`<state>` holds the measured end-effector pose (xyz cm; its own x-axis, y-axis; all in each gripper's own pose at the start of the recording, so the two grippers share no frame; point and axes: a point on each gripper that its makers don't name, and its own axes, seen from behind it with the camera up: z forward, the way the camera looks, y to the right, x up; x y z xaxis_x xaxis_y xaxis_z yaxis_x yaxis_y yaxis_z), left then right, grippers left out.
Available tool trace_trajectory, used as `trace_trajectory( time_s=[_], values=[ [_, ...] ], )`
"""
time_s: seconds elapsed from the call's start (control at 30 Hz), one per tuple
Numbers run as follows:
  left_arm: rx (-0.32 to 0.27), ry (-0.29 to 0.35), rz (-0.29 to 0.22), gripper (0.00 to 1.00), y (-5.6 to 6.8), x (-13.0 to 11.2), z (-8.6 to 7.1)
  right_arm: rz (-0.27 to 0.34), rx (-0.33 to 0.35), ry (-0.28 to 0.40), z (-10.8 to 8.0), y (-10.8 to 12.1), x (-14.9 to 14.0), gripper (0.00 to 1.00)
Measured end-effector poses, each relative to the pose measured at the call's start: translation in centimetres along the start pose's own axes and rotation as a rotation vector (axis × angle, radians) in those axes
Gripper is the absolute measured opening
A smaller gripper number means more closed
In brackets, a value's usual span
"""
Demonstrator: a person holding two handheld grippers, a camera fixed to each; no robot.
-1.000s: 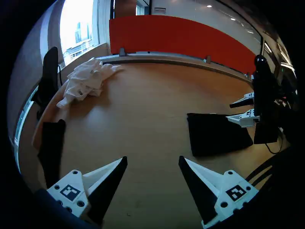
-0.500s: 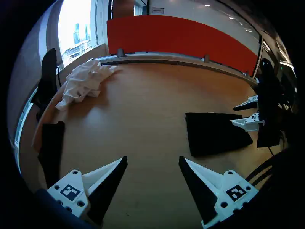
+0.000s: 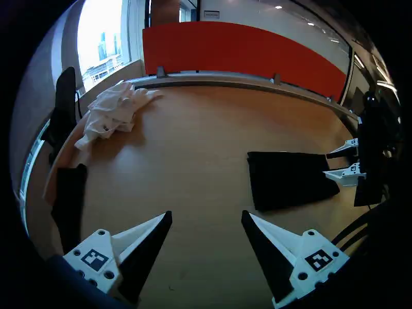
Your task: Fold towel
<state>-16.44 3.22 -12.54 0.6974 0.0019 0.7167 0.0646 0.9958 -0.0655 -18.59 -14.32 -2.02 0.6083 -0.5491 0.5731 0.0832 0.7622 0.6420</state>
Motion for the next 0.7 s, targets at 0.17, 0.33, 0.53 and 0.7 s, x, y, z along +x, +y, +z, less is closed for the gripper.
trace_trajectory(
  time_s=[0.17,0.33,0.53,0.7],
  values=[
    [-0.002,-0.001,-0.001,1.00,0.2,-0.1,0.0,0.014,-0.005,-0.008,-1.1,0.1,-1.5,1.00],
    [-0.001,0.000,0.001,1.00,0.2,-0.1,-0.1,0.025,-0.008,-0.020,-2.2,0.2,-2.9,1.00],
    [0.000,0.000,0.003,1.00,0.2,0.0,-0.2,0.028,-0.007,-0.031,-3.3,0.3,-4.4,1.00],
    [0.000,-0.004,0.002,1.00,0.2,-0.2,-0.1,0.027,-0.007,-0.038,-3.9,0.4,-5.2,1.00]
  ],
)
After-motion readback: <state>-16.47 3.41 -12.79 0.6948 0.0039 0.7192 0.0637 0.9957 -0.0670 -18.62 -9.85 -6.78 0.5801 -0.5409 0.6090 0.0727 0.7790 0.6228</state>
